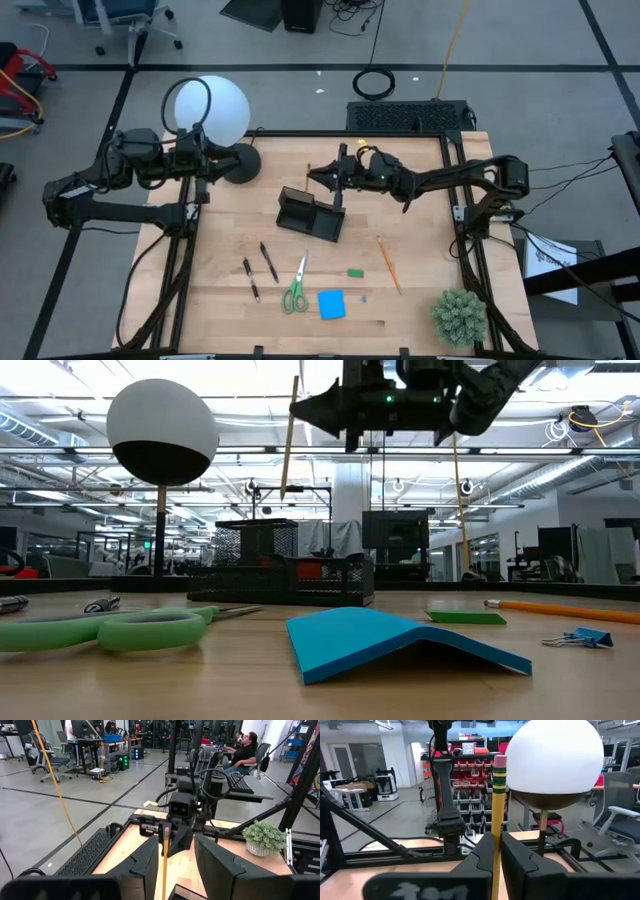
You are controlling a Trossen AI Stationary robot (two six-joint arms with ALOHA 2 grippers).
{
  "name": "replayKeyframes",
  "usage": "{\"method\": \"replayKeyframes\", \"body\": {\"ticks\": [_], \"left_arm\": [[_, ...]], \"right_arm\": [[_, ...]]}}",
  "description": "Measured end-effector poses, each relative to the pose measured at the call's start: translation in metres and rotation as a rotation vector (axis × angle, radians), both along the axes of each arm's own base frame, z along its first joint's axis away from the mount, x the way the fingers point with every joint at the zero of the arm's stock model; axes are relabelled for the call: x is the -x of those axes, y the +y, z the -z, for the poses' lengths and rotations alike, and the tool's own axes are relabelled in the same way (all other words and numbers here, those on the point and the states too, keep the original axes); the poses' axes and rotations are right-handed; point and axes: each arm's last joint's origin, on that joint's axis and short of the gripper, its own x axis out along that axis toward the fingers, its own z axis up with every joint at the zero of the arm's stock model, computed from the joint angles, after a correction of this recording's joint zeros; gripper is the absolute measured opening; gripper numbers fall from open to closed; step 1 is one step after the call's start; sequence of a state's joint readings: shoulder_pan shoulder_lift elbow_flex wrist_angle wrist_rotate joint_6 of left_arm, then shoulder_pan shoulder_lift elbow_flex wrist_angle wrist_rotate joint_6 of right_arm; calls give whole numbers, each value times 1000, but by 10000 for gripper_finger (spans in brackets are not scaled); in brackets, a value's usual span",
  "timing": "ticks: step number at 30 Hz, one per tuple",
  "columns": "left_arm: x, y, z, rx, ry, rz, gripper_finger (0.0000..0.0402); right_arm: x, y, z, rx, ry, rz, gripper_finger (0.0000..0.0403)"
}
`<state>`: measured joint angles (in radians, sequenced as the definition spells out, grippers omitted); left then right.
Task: Pick and place office supplies into organizer
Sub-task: Put the yellow pencil into the black desk organizer
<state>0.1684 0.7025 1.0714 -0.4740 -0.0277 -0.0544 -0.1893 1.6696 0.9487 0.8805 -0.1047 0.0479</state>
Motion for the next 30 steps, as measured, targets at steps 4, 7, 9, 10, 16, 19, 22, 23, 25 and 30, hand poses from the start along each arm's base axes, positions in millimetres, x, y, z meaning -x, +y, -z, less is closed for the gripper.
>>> {"method": "replayKeyframes", "body": {"ticks": [4,7,9,10,16,19,22,23,25,30], "left_arm": [[0,0,0,0,0,0,127],[0,0,0,-1,1,0,127],[0,0,0,-4,1,0,127],[0,0,0,-4,1,0,127],[0,0,0,-7,2,1,127],[0,0,0,-7,3,1,127],[0,0,0,-6,5,1,127],[0,0,0,-6,6,1,127],[0,0,1,-6,8,1,127],[0,0,1,-6,7,1,127]], "right_arm": [[-4,1,9,-5,24,-5,8],[-8,2,17,-5,32,-10,8],[-11,3,25,-7,42,-14,8],[-13,3,28,-8,44,-14,8],[-18,2,45,-23,68,-15,8],[-19,2,49,-27,81,-15,8],[-19,2,52,-35,109,-14,8],[-19,2,52,-36,118,-14,8],[-19,2,54,-37,131,-14,8],[-19,2,54,-36,131,-12,14]]}}
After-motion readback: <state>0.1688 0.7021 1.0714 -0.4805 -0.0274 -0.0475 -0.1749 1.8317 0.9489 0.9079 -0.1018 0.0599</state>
